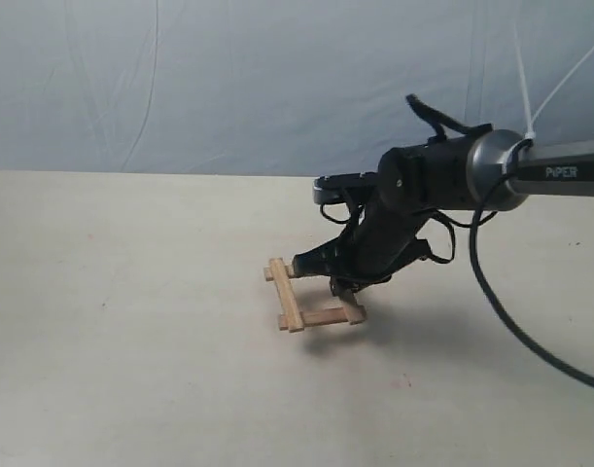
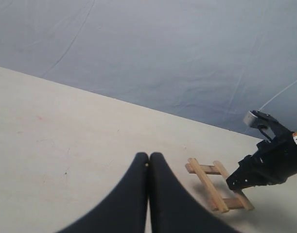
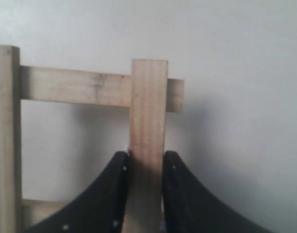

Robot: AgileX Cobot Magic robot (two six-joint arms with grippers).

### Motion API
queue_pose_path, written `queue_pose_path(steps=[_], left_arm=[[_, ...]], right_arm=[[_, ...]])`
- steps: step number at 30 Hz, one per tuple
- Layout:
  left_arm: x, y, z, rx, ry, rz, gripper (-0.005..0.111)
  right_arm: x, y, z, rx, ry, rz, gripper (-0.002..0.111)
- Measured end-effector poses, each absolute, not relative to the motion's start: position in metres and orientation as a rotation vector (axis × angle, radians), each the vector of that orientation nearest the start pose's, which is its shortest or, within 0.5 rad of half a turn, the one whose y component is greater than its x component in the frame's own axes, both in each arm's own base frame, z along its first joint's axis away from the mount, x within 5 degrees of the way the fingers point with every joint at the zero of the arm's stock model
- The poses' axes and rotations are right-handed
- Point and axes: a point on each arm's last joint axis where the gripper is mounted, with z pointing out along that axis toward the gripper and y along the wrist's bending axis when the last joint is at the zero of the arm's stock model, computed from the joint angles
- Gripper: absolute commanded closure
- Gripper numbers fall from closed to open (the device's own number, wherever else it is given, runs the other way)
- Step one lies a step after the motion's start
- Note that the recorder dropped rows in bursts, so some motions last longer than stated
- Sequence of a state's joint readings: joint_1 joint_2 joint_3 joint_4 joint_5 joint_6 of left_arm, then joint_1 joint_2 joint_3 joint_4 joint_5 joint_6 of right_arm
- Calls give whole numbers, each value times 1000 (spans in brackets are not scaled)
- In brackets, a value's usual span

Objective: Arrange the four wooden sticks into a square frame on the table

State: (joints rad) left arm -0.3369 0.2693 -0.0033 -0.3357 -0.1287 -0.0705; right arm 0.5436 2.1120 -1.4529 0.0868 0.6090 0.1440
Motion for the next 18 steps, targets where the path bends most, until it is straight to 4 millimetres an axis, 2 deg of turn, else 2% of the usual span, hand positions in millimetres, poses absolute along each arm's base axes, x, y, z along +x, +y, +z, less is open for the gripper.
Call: queue_pose_path(steps=[6, 11, 13, 14, 15, 16, 17, 18], left_arm=[[76, -23, 207, -88, 1652, -533, 107], [76, -23, 207, -88, 1652, -533, 107], [76, -23, 207, -88, 1652, -533, 107], [76, -23, 207, -88, 1652, -533, 107], [76, -23, 207, -88, 1652, -533, 107], [76, -23, 207, -88, 1652, -533, 107], [76, -23, 207, -88, 1652, -533, 107], [76, -23, 207, -88, 1652, -533, 107]], right_arm=[[362, 254, 132, -348, 2793, 270, 109], [358, 259, 117, -243, 2837, 235, 109], [360, 260, 117, -221, 2833, 229, 103], [360, 260, 117, -214, 2833, 229, 87], [359, 260, 117, -214, 2831, 230, 77], [359, 260, 117, -214, 2831, 230, 54], [359, 260, 115, -204, 2836, 228, 44], [359, 260, 114, -193, 2840, 228, 43]])
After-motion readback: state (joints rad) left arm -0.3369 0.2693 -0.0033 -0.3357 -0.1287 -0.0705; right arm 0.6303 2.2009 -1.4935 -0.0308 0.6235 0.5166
